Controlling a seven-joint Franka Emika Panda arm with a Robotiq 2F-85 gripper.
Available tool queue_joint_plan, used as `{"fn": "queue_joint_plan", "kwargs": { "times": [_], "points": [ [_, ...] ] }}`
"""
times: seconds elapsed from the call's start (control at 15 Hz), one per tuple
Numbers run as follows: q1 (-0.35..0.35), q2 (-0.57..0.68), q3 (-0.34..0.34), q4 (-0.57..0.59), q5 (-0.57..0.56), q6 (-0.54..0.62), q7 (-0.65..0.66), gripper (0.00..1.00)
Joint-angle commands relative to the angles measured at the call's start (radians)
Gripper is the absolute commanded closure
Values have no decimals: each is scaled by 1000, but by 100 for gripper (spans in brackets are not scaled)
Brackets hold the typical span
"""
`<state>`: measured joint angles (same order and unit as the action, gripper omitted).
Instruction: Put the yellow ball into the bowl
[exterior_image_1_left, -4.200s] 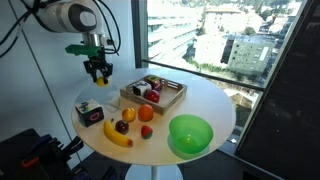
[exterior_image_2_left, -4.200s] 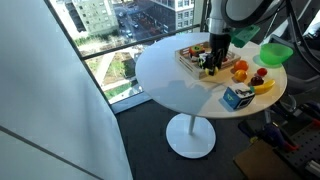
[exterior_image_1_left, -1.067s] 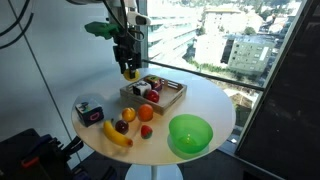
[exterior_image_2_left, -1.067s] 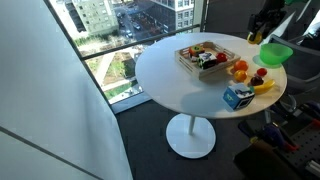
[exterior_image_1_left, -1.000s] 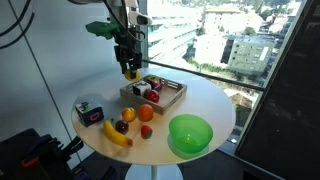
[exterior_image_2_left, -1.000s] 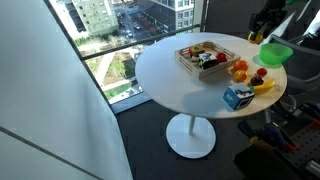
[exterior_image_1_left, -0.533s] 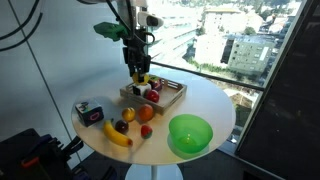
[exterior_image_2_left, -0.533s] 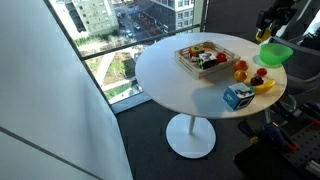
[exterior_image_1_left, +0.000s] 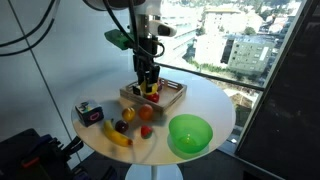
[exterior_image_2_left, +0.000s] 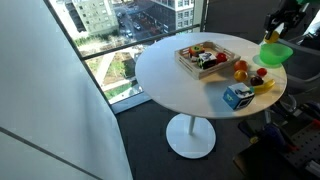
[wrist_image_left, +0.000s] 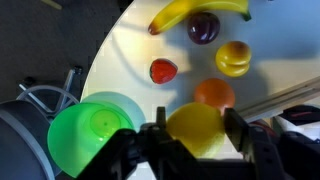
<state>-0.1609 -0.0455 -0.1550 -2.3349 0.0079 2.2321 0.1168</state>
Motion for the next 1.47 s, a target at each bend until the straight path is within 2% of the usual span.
{"fn": "queue_joint_plan", "kwargs": {
  "times": [0.0,0.73,1.4],
  "points": [
    [-17,44,-18,44,-4,-5,42,65],
    [-56,135,-76,110,3,14,94,65],
    [-68,224,-101,131,16,116,121,65]
  ]
}}
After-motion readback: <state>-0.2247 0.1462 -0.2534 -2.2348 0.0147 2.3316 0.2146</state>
